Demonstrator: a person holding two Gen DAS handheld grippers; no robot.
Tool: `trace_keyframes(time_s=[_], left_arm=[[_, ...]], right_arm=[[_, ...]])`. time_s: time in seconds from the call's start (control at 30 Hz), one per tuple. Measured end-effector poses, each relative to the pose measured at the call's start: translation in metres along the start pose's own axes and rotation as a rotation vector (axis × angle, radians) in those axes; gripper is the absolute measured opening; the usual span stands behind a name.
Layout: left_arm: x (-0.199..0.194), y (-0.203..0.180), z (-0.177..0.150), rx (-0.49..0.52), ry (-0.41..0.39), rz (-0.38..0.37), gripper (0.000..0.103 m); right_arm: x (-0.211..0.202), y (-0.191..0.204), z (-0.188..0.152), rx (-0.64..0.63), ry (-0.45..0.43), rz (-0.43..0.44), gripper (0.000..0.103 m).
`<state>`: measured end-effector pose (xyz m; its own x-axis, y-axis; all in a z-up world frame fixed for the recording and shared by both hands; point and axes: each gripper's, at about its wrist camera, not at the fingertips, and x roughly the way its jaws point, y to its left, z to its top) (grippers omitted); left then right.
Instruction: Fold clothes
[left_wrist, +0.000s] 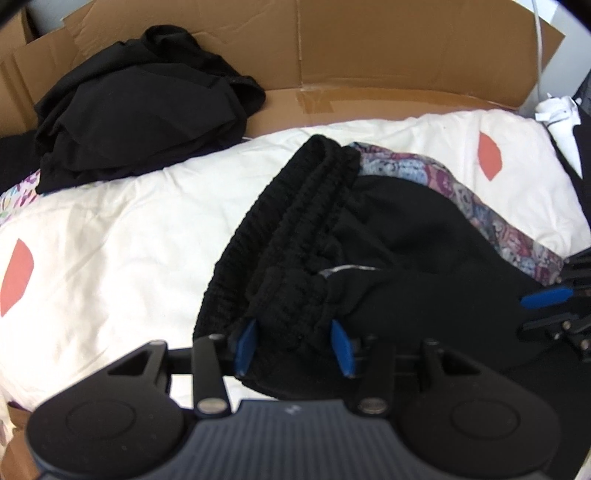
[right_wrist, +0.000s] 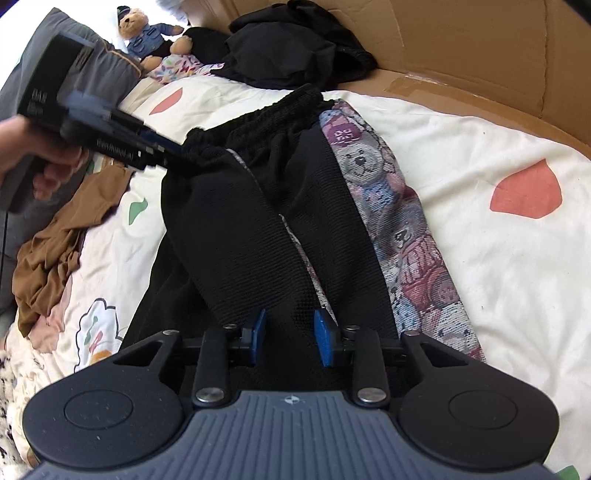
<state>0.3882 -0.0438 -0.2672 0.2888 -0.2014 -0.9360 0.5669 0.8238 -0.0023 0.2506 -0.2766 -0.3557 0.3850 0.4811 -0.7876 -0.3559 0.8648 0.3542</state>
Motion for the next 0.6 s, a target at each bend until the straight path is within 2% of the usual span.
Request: trace_keyframes(time_s=[0.1,0.2,0.3,0.4,0.47,0.6], left_arm=[[-0.004,-0.004,0.006,-0.014,-0.035,-0.006,0.056],[0.007,-0.01,0.008,0.005,-0.035,0.025,0.063],[0.022,-0.016,0.003,0.042,-0.006,0.054,0.064],[0.024,-0.014,-0.002,0.041,-0.011,0.056,0.064],[0.024,-0.013,-0.003,0.032,-0.017,0.058,0.057],[0.021,-0.012,-0.005,0.042,-0.028,0.072,0.044]], right_arm=[[0.0,0.002,0.001,-0.011,0.004,-0.001,0.032],[0.0,0.002,0.001,-0.02,0.004,-0.004,0.032],[-0.005,0.001,0.004,-0.02,-0.01,-0.006,0.033],[-0.008,-0.004,0.009,-0.015,-0.031,-0.01,0.034],[-0.006,-0.011,0.012,-0.008,-0.029,-0.037,0.034],[0.004,-0.021,0.013,0.025,0.013,-0.031,0.034]])
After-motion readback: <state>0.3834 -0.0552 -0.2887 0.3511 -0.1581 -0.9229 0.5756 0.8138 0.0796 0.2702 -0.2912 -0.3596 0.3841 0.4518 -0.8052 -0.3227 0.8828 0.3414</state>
